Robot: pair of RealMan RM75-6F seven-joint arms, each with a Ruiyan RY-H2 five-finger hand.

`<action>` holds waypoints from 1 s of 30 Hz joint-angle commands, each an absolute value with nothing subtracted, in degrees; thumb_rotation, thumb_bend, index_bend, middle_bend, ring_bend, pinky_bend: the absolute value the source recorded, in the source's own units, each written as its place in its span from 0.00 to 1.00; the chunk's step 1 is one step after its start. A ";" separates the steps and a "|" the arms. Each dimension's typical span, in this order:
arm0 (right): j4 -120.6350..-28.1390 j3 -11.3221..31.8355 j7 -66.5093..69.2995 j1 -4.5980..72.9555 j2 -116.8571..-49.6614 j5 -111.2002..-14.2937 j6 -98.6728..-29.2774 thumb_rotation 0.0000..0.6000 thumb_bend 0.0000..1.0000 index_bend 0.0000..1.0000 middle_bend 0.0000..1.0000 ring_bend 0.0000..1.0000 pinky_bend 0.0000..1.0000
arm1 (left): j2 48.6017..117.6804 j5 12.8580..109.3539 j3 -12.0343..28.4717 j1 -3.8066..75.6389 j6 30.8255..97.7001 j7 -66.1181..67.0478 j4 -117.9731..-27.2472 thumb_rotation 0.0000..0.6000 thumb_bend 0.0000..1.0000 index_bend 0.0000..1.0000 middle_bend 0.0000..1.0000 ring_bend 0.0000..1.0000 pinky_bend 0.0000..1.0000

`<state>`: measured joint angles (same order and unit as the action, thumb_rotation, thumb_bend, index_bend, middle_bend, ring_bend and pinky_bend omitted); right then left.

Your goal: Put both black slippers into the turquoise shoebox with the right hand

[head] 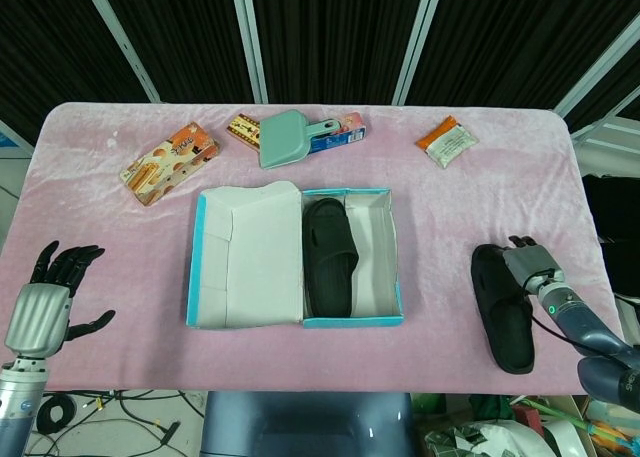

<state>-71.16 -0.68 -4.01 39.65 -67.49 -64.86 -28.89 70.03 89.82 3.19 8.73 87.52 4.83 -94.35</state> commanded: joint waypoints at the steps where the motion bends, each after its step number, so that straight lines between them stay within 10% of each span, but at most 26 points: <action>1: -71.87 -0.46 -4.06 39.16 -67.46 -65.12 -30.38 1.00 0.14 0.50 0.44 0.16 0.07 | 70.00 89.80 3.20 8.60 87.69 4.71 -94.26 1.00 0.00 0.16 0.16 0.13 0.00; 14: -82.88 2.60 -1.79 36.08 -60.73 -68.15 -40.93 1.00 0.14 0.53 0.45 0.17 0.07 | 70.29 90.12 3.27 8.92 87.33 4.59 -94.03 1.00 0.00 0.16 0.16 0.13 0.00; 30: -94.85 12.00 34.30 36.13 -50.96 -79.72 -45.35 1.00 0.14 0.53 0.44 0.17 0.07 | 70.50 90.27 3.21 9.19 86.90 4.56 -93.80 1.00 0.00 0.16 0.16 0.13 0.00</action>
